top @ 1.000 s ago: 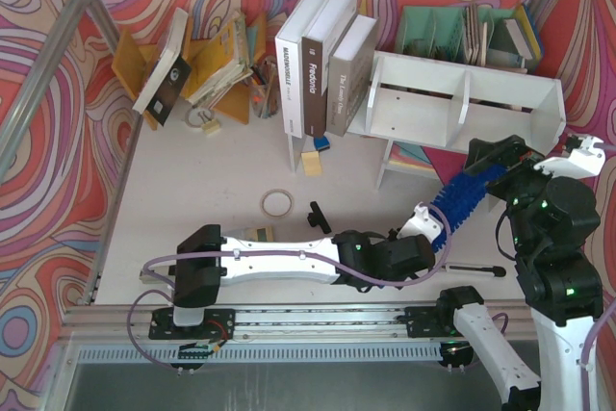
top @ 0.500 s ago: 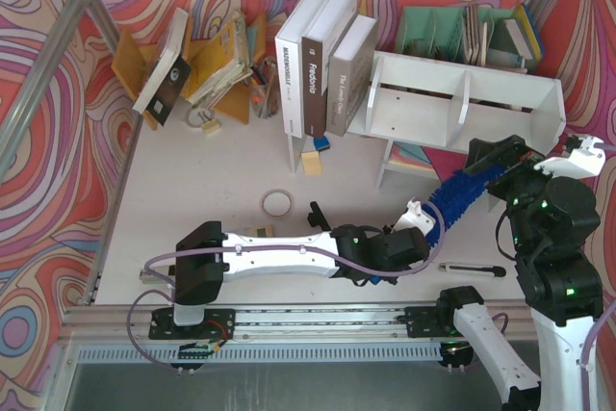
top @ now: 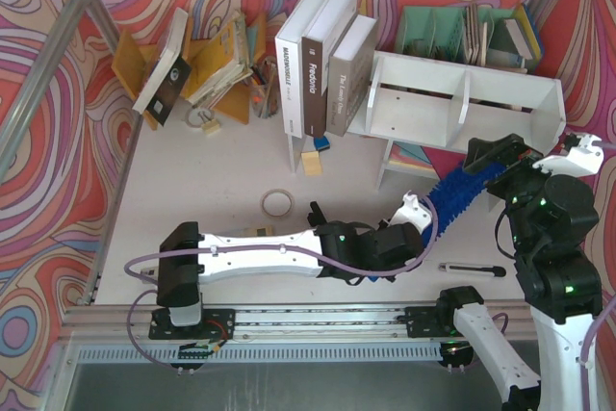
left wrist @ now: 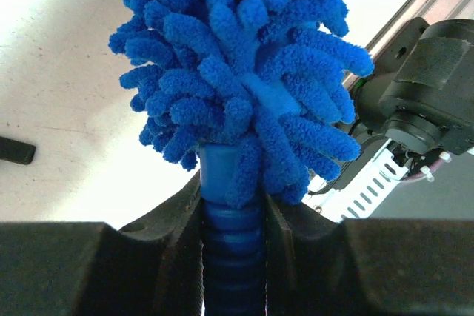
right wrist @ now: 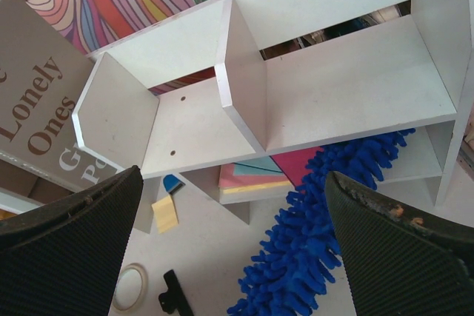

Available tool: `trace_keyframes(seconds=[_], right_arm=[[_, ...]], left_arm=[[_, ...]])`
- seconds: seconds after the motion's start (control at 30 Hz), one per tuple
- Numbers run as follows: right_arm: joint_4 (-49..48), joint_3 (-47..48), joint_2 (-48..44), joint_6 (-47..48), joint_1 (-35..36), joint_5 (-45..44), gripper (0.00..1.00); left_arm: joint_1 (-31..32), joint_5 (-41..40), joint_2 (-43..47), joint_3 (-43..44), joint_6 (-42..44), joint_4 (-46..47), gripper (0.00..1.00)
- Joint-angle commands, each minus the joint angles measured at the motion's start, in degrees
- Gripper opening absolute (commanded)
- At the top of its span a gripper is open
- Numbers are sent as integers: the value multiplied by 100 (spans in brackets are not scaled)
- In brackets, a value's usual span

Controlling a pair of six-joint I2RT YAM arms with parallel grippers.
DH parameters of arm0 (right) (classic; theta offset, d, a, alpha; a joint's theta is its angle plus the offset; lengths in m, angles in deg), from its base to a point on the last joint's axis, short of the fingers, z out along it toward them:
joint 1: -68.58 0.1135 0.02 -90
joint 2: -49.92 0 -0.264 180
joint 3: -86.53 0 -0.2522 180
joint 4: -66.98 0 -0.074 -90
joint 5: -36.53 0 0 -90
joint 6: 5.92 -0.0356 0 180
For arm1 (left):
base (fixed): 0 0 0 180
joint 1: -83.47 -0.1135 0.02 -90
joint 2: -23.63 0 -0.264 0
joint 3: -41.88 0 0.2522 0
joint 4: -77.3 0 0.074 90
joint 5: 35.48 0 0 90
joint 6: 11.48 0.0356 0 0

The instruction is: Dust the bookshelf with a duster

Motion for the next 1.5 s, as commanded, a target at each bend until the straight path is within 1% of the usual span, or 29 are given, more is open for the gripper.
trace_keyframes(seconds=[0.0, 0.17, 0.33, 0.6, 0.77, 0.93, 1.23, 1.37, 1.47], right_arm=[[-58, 76, 17, 29, 9, -14, 99], [-48, 44, -11, 43, 10, -33, 99], [-24, 44, -31, 73, 10, -67, 99], [-16, -2, -65, 30, 11, -39, 99], [-3, 0, -85, 34, 11, -50, 99], [21, -13, -110, 58, 10, -76, 99], [-12, -88, -108, 14, 11, -31, 99], [-22, -69, -105, 22, 11, -35, 99], [-19, -58, -98, 30, 11, -35, 99]], left_arm=[[47, -246, 207, 65, 115, 204, 0], [20, -172, -106, -69, 2, 137, 0], [17, -173, -173, -170, -74, 84, 0], [12, -678, 406, -127, 92, -31, 0], [-22, -1030, 842, -334, 64, -57, 0], [-65, -1332, 1204, -816, -287, -160, 0], [-69, -1952, 1752, -1714, -1313, -279, 0], [-66, -1946, 1898, -1963, -1610, -133, 0], [-69, -1762, 1783, -1955, -1749, -72, 0]])
